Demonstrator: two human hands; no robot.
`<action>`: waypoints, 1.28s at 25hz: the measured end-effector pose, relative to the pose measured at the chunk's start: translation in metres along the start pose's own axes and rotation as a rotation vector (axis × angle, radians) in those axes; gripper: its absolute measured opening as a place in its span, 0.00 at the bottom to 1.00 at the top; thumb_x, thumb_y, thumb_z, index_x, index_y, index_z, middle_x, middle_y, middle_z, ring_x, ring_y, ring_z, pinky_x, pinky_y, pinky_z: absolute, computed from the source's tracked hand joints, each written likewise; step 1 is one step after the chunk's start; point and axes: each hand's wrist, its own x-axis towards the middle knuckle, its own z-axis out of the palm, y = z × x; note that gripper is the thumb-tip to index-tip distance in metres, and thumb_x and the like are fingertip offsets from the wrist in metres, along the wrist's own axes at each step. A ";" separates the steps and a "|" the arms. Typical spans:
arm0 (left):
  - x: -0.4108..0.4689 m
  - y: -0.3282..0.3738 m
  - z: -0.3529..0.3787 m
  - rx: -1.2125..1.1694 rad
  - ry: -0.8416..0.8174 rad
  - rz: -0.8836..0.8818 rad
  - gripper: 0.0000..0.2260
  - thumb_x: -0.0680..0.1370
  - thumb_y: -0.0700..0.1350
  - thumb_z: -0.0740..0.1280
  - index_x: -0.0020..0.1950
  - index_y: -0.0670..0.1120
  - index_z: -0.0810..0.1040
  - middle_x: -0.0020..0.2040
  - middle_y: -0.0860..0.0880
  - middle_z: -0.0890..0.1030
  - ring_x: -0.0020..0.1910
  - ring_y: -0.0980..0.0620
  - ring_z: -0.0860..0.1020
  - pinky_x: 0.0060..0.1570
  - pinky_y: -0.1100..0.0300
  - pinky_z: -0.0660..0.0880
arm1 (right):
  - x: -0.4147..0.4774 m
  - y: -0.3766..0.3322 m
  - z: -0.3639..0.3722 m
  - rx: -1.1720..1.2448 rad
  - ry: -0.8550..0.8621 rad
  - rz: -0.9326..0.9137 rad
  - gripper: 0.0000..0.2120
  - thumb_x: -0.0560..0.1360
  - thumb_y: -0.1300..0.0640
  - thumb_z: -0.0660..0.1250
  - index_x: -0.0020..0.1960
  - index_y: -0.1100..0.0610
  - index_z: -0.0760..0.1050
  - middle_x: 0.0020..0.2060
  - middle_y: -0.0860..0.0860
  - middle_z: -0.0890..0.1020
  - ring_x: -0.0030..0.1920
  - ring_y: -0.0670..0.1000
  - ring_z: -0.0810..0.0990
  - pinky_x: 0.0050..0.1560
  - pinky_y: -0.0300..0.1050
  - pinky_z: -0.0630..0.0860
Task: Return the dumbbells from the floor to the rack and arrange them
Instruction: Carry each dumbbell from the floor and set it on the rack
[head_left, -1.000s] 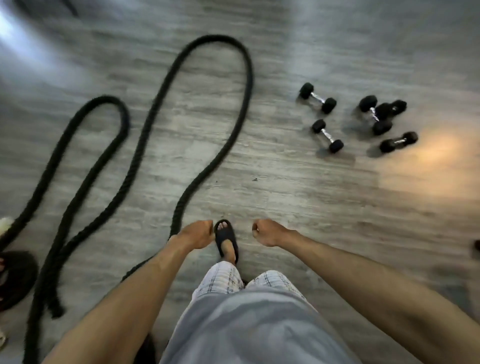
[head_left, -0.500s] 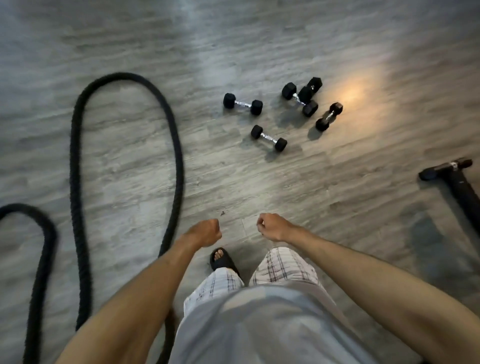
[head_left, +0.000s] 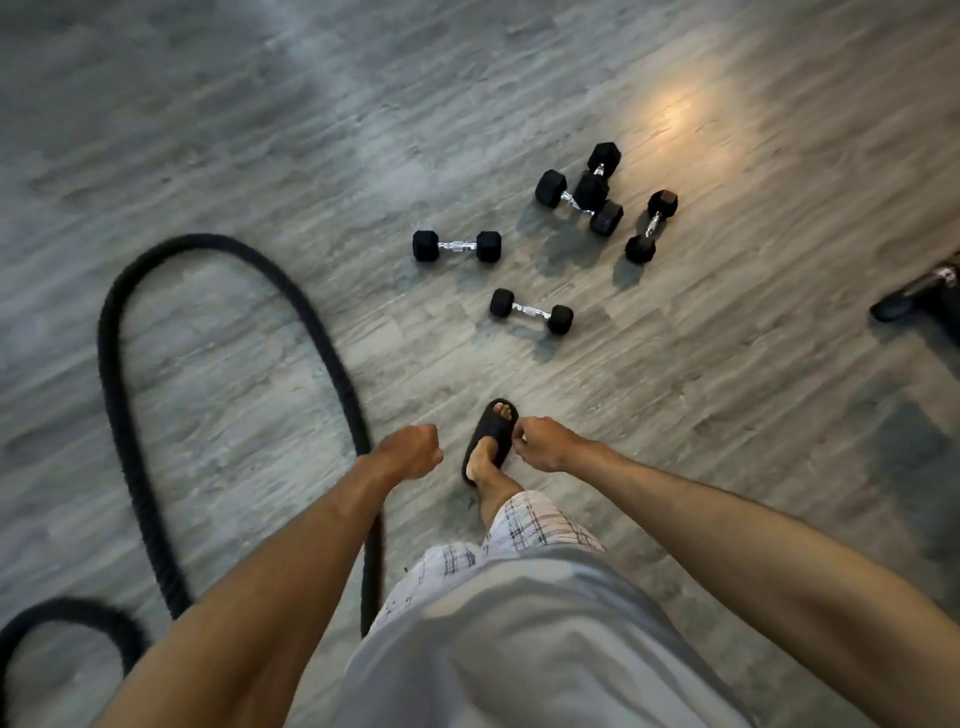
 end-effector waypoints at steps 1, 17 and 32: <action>0.015 -0.002 -0.021 -0.008 -0.017 -0.007 0.13 0.80 0.47 0.60 0.61 0.42 0.75 0.60 0.40 0.79 0.57 0.41 0.78 0.54 0.52 0.75 | 0.018 -0.005 -0.016 0.023 -0.012 0.016 0.15 0.80 0.57 0.58 0.54 0.66 0.78 0.50 0.62 0.83 0.52 0.62 0.81 0.50 0.52 0.77; 0.286 0.073 -0.231 0.025 -0.199 0.154 0.15 0.82 0.43 0.59 0.62 0.36 0.76 0.59 0.36 0.80 0.58 0.37 0.79 0.54 0.54 0.76 | 0.220 0.000 -0.178 0.316 0.038 0.261 0.11 0.75 0.61 0.61 0.51 0.63 0.80 0.50 0.59 0.83 0.52 0.59 0.82 0.52 0.51 0.79; 0.571 0.085 -0.143 0.020 -0.360 -0.002 0.09 0.80 0.43 0.63 0.54 0.39 0.77 0.51 0.35 0.83 0.50 0.37 0.83 0.52 0.44 0.81 | 0.472 0.167 -0.122 0.588 0.127 0.565 0.12 0.77 0.57 0.59 0.54 0.59 0.78 0.54 0.58 0.82 0.56 0.59 0.80 0.58 0.51 0.78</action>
